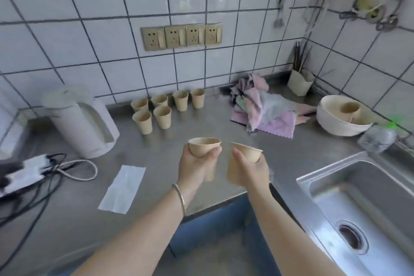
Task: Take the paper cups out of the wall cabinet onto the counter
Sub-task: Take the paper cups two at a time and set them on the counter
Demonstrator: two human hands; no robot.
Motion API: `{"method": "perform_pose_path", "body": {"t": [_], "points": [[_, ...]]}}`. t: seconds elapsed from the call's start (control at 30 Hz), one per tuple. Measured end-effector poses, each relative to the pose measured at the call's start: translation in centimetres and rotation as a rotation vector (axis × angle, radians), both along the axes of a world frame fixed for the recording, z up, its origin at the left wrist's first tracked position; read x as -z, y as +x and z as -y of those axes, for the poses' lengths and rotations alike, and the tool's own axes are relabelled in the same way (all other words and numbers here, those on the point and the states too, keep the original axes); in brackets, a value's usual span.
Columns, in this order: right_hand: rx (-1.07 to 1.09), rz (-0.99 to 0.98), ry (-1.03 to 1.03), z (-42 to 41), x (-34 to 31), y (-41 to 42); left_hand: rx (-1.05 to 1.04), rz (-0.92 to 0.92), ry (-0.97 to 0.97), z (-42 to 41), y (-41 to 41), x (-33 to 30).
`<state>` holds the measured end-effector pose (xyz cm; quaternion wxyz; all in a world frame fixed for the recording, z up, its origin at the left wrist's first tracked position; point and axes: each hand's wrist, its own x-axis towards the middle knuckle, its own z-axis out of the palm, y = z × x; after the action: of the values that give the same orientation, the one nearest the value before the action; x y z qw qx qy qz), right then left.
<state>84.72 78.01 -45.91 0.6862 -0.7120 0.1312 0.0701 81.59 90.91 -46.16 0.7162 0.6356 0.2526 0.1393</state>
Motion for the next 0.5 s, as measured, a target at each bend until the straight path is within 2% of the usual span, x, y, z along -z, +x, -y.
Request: {"method": "perform_pose_path", "body": {"t": [0.3,0.5], "points": [[-0.268,-0.013,-0.033,-7.9,3.5,14.2,-0.159,-0.072,-0.013,-7.2,11.4,3.6],[-0.440,0.021,-0.149,-11.2,4.4,22.9,-0.261,-0.044,-0.047,-9.4,17.6,5.2]]}}
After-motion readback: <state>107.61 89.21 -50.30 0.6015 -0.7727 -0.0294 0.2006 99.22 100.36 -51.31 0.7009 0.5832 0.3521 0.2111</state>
